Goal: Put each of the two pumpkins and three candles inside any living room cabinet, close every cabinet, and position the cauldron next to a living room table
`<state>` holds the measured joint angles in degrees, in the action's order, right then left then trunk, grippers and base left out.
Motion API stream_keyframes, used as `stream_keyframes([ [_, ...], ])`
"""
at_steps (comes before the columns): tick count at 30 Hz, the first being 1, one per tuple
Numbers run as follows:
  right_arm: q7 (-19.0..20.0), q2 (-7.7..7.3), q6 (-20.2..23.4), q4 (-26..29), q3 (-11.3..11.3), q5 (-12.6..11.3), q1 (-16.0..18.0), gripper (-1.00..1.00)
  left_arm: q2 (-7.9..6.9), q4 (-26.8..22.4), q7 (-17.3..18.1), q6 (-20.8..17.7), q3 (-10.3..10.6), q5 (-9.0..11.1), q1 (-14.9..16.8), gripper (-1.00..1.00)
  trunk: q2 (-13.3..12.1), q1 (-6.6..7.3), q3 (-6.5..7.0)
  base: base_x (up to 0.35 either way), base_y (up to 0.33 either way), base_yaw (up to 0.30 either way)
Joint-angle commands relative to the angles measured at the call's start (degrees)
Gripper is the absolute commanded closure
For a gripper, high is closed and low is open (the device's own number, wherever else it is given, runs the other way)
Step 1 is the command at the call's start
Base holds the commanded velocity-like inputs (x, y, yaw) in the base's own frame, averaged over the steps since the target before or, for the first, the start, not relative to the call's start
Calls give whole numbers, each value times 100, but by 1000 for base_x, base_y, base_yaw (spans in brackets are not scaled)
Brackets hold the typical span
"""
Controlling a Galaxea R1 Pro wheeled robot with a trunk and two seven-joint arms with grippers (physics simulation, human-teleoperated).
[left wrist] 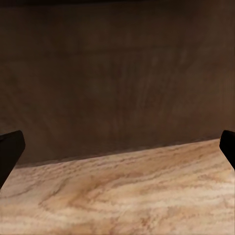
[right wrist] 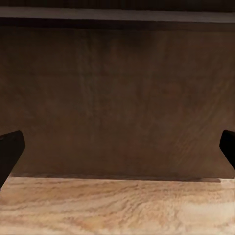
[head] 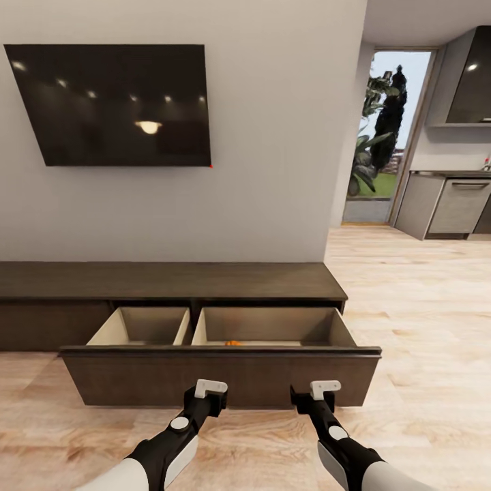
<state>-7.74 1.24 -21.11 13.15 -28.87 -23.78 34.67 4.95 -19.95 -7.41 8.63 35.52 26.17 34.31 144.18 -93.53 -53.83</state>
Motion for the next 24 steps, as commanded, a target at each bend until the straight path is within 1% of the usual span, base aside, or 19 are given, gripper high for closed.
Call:
stream_keyframes([
  [1, -37, -1, -16, -4, -49, -28, 5, -100, -2, 2, -38, 21, 50, 38, 6, -100, 2, 1, -6, 58, 19, 0],
  [10, -35, -8, -16, -13, -48, -30, 5, -100, -3, 4, -41, 5, 53, 33, 6, -100, 2, 1, -6, 107, 54, 0],
  [24, -34, -10, -13, -14, -40, -30, 5, -100, -3, 0, -45, 7, 60, 25, 6, -100, 2, 1, -6, 10, 5, 0],
])
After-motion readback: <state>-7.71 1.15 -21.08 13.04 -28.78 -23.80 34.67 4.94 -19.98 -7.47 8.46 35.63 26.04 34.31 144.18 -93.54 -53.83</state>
